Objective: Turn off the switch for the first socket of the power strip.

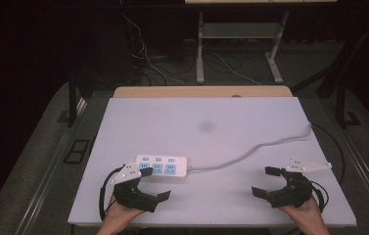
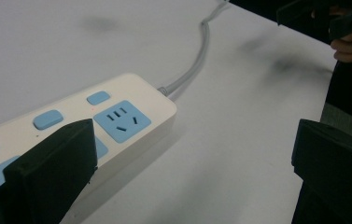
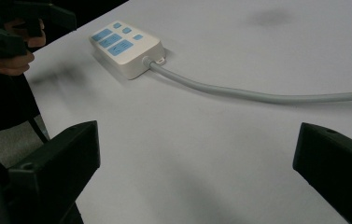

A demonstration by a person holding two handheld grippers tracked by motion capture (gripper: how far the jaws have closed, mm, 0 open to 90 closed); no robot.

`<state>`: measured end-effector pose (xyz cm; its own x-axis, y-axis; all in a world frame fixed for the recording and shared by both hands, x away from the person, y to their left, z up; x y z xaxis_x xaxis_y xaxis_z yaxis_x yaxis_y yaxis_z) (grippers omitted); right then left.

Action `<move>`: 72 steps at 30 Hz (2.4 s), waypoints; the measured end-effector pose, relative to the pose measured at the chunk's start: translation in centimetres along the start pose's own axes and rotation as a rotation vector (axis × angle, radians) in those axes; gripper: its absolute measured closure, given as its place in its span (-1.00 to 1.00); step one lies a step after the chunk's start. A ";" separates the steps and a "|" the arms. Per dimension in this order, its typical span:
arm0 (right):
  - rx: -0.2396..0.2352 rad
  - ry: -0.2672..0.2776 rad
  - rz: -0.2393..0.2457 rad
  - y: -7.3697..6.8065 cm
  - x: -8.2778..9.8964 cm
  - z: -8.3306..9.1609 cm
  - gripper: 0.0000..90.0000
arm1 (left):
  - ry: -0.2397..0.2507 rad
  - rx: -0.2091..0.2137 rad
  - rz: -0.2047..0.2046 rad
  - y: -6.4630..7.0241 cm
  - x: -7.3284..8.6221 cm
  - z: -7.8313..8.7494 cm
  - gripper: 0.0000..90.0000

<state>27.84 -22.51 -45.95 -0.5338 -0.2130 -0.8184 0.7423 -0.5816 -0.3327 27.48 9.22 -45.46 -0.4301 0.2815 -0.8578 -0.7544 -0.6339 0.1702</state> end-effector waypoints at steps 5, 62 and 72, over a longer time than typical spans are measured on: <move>0.004 0.000 -0.004 0.0 0.1 0.1 -0.99 | -0.039 0.014 -0.022 0.3 -0.3 -0.3 -1.00; -0.010 0.006 -0.020 0.1 0.2 0.1 -0.99 | -0.154 0.081 -0.081 -2.2 -5.9 -1.4 -1.00; -0.010 0.006 -0.019 0.1 0.2 0.1 -0.99 | -0.191 0.079 -0.105 -2.9 -6.8 -2.0 -1.00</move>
<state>27.80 -22.72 -46.06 -0.5456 -0.1974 -0.8144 0.7358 -0.5779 -0.3529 33.56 7.69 -41.09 -0.4274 0.4789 -0.7668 -0.8333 -0.5376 0.1287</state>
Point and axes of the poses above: each handheld gripper's, and its own axes: z roughly backward along the jaws, x roughly out of its underside, y roughly to its right, the point moved 9 cm from there along -z, roughly forward along the jaws, and after that the axes turned 4 degrees about -x, right-handed, at the moved point
